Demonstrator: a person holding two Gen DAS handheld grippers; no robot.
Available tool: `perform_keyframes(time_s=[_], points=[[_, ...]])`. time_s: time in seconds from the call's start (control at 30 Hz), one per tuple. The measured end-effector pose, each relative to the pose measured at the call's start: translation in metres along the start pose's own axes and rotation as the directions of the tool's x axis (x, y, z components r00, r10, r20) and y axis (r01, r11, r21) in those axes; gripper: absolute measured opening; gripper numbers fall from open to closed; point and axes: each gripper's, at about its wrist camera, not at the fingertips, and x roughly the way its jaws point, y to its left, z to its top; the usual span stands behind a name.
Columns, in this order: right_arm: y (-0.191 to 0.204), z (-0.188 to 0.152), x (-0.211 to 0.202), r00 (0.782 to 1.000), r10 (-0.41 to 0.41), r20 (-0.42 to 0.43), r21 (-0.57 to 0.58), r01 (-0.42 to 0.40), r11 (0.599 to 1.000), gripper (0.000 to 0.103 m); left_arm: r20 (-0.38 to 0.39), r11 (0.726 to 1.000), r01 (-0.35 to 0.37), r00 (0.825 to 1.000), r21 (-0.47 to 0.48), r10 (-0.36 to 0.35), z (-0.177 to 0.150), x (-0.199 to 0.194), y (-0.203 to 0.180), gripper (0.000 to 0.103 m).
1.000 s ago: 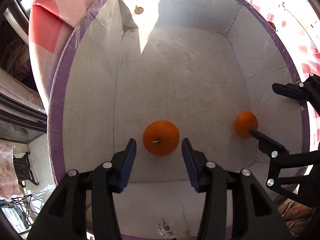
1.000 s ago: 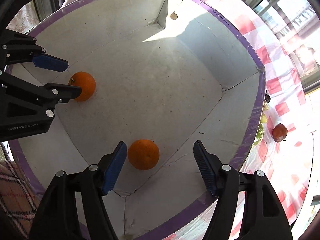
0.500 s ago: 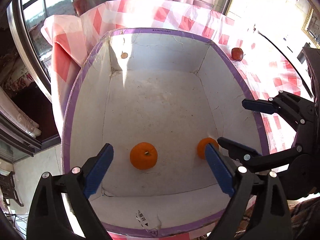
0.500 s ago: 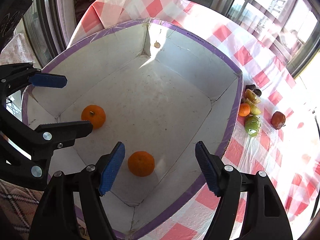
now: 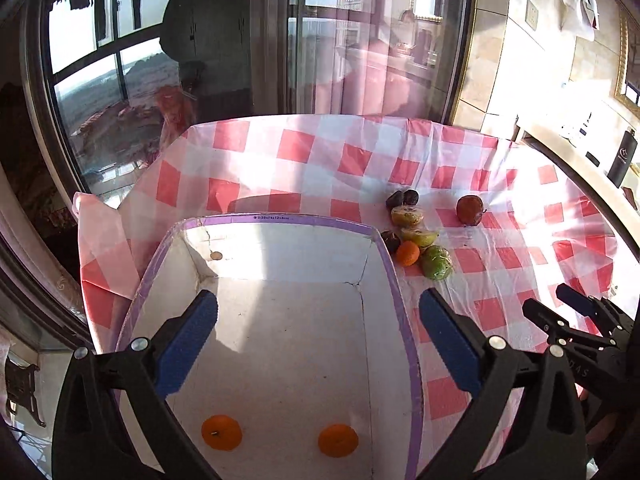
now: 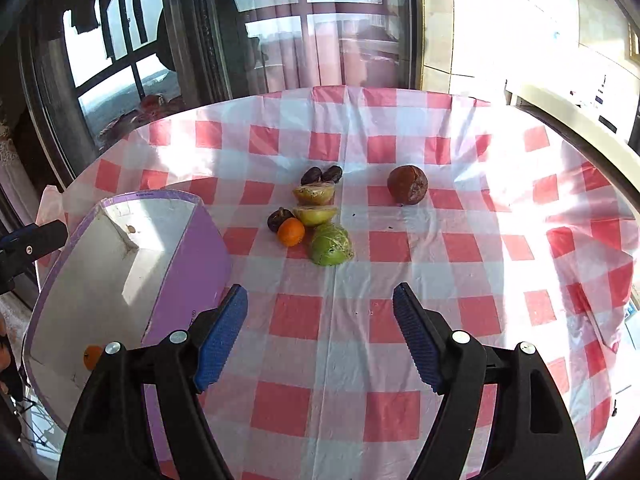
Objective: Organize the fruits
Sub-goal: 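Withdraw both tools from the box back toward the fruits, then grasp the brown wrapped fruit with the right tool while the left tool grasps the green wrapped fruit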
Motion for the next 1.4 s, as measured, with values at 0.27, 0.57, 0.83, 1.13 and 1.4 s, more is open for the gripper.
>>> perform_keyframes(time_s=[0.27,0.57,0.83,1.13,1.4], points=[[-0.137,-0.014,0.067,0.979,-0.093,-0.18,0.179,0.126,0.976,0.073,-0.134,0.965,0.189,0.977,0.181,-0.166,0.001,0.05,-0.152,0.101],[-0.156,0.042,0.174,0.975,0.003,-0.221,-0.028,-0.009,1.0,0.073,-0.363,0.993,0.117,0.926,0.008,-0.106,-0.036,0.175,-0.194,0.101],[-0.132,0.095,0.263,0.976,0.04,-0.214,-0.17,-0.077,0.982,0.079,-0.387,1.0,-0.021,0.921,0.021,0.028,-0.05,0.227,-0.173,0.101],[-0.12,0.118,0.295,0.983,0.087,-0.16,-0.216,-0.121,0.969,0.079,-0.335,0.996,-0.085,0.94,-0.03,0.07,-0.03,0.263,-0.185,0.1],[-0.128,0.108,0.288,0.986,0.105,-0.127,-0.207,-0.13,0.97,0.065,-0.238,0.993,-0.117,0.965,-0.03,0.107,-0.003,0.281,-0.184,0.06]])
